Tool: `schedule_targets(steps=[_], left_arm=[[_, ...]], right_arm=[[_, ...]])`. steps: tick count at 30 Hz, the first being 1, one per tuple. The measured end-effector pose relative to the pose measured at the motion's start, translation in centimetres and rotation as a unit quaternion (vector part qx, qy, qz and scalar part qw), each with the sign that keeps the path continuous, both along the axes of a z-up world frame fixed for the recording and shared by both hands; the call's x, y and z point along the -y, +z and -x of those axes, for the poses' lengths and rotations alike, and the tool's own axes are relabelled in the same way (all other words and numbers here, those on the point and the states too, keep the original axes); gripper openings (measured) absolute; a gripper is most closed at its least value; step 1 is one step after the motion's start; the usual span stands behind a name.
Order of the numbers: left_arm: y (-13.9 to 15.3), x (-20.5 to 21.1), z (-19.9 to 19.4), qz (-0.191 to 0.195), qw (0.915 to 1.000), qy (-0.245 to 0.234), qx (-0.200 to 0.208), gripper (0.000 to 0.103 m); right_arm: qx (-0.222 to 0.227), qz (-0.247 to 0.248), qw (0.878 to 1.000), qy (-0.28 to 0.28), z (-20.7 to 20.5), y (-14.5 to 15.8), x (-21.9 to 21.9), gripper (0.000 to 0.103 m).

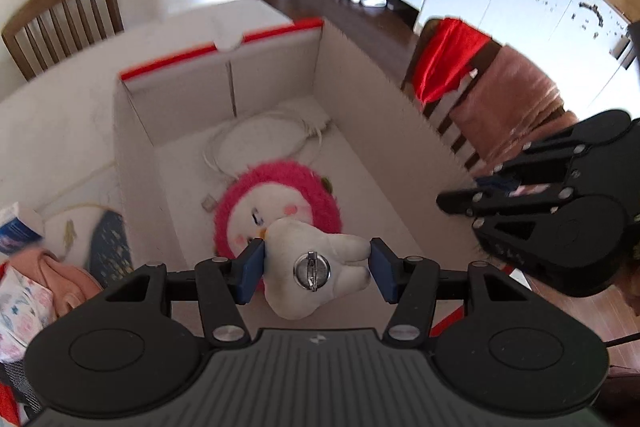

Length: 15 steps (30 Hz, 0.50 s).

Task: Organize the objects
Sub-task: 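Carry the white plush with the left gripper into the box and release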

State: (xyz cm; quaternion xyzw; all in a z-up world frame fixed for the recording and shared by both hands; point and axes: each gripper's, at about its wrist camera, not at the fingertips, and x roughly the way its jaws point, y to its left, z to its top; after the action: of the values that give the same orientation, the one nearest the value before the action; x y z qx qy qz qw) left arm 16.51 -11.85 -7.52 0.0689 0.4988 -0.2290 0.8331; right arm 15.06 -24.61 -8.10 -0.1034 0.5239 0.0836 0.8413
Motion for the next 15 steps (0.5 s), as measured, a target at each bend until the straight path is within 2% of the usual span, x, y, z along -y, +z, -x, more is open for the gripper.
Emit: schedule_targets(steps=[8,12,15], left_arm=[[-1.3,-0.4,-0.1,0.002,0.9995,0.006,-0.032,0.056],[-1.6,-0.6,-0.1,-0.004,0.9994,0.008,-0.035,0.064],[-1.8,-0.9,-0.1,0.0,0.9992,0.012,-0.038,0.065]], right_arm=[[0.0,0.0,1.0,0.001,-0.1,-0.1,-0.2,0.006],[-0.001,-0.002,1.0,0.003,0.0,-0.1,-0.4,0.006],[0.0,-0.002,1.0,0.003,-0.1,-0.1,-0.5,0.006]])
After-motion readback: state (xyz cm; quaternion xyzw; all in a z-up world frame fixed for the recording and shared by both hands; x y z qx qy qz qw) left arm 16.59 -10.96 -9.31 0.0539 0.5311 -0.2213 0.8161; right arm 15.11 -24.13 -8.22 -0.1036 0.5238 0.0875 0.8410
